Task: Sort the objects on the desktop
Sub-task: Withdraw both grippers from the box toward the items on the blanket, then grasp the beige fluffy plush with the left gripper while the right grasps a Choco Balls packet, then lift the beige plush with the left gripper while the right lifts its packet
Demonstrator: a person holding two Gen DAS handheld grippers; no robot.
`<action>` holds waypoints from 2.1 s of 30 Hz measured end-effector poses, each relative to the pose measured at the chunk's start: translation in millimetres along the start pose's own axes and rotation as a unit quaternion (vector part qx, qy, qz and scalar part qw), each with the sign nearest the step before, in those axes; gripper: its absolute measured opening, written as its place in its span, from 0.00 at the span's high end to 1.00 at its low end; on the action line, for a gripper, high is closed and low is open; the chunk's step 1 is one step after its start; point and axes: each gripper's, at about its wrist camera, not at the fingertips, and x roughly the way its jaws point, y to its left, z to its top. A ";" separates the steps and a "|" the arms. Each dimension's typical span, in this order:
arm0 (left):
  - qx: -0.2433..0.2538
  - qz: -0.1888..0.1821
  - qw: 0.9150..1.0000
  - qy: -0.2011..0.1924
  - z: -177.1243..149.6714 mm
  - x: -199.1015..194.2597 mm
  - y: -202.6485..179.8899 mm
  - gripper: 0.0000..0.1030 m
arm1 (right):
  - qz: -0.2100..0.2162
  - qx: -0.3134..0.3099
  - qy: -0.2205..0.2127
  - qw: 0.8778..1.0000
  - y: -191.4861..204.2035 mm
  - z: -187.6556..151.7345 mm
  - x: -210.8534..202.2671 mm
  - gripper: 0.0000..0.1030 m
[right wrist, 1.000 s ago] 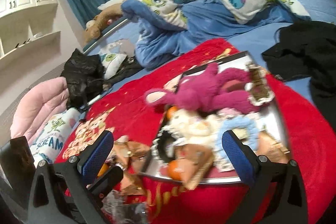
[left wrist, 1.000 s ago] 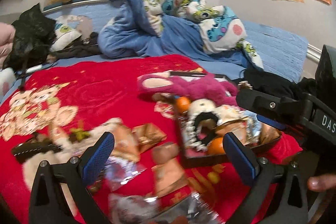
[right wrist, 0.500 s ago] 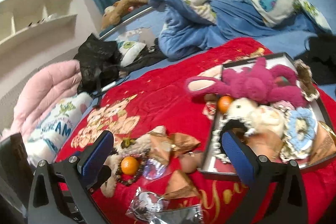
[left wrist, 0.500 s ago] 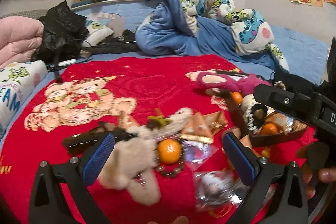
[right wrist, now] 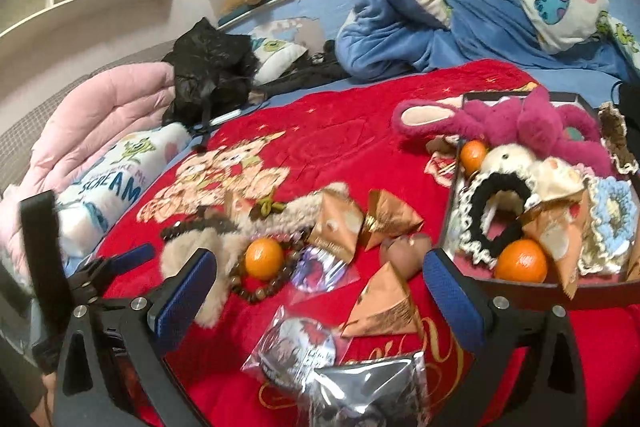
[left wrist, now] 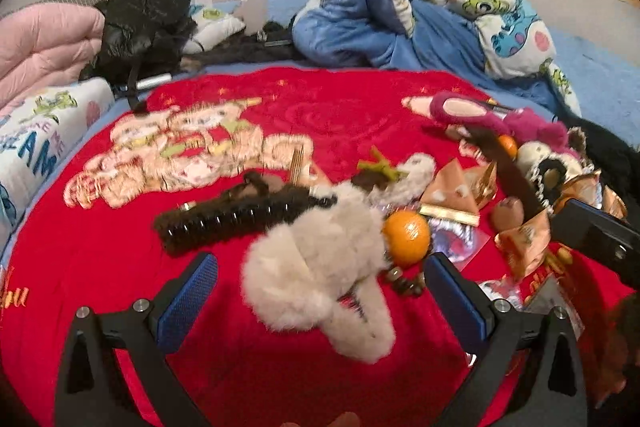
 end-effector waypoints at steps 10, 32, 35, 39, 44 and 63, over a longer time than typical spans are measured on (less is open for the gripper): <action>-0.019 0.011 0.999 0.047 1.8 29.4 7.8 0.00 | 0.023 0.019 0.059 0.998 -11.3 -16.6 21.7 0.00; -0.037 0.031 0.996 0.081 -7.0 50.6 9.9 0.00 | 0.000 0.077 0.103 0.992 -37.6 -23.5 46.3 0.55; -0.034 0.037 0.995 0.084 -7.5 50.6 9.7 0.08 | 0.007 0.085 0.102 0.991 -40.4 -23.7 45.3 0.55; -0.001 0.040 0.996 0.075 -8.2 48.6 -3.7 0.26 | 0.006 0.083 0.102 0.991 -41.1 -23.8 45.7 0.55; 0.012 0.031 0.997 0.064 -7.8 43.6 -8.5 0.55 | 0.005 0.078 0.103 0.992 -40.7 -23.8 46.3 0.55; -0.006 -0.028 0.999 0.040 -8.7 14.3 1.3 0.79 | -0.010 0.059 0.090 0.994 -27.7 -21.8 41.0 0.57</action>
